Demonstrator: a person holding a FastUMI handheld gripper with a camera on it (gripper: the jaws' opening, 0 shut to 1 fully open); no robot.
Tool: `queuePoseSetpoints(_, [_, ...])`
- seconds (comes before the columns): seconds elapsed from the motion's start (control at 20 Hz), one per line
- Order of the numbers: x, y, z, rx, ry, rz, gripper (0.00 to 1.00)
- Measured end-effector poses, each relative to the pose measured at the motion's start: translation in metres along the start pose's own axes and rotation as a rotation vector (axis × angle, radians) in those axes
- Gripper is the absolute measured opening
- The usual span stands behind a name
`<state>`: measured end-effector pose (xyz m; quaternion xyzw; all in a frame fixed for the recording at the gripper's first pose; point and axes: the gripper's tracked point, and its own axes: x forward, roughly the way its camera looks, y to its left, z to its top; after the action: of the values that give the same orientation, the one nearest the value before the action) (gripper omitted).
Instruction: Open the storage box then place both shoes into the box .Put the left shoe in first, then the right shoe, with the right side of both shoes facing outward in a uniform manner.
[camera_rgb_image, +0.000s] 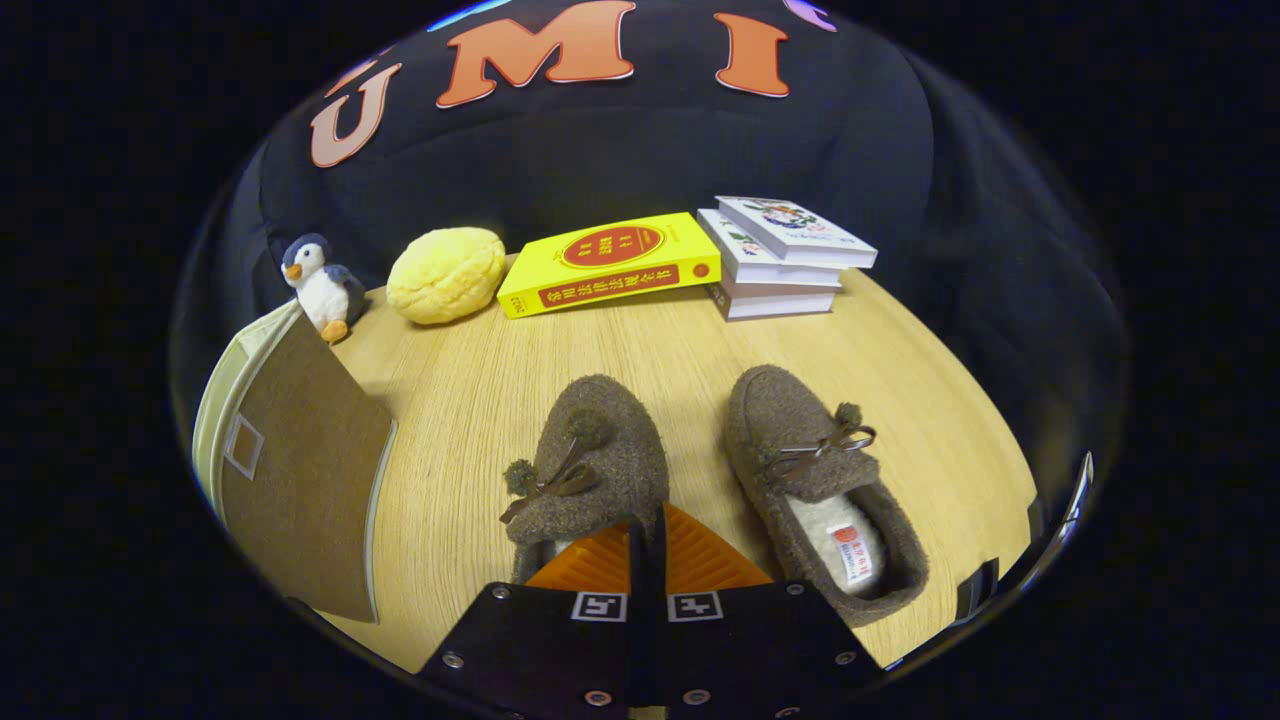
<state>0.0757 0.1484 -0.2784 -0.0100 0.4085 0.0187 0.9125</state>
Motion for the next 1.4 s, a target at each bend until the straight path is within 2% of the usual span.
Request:
queuePoseSetpoints(0.15, [-0.024,0.011,0.027,0.051,-0.035,-0.013,0.01])
queuePoseSetpoints(0.5, [-0.104,0.063,0.094,0.072,-0.141,-0.052,0.00])
queuePoseSetpoints(0.8, [-0.158,0.142,0.128,0.099,-0.215,-0.003,0.00])
queuePoseSetpoints(1.1, [-0.169,0.250,0.113,0.106,-0.191,0.120,0.00])
queuePoseSetpoints(1.4, [-0.142,0.310,0.064,0.056,-0.093,0.139,0.01])
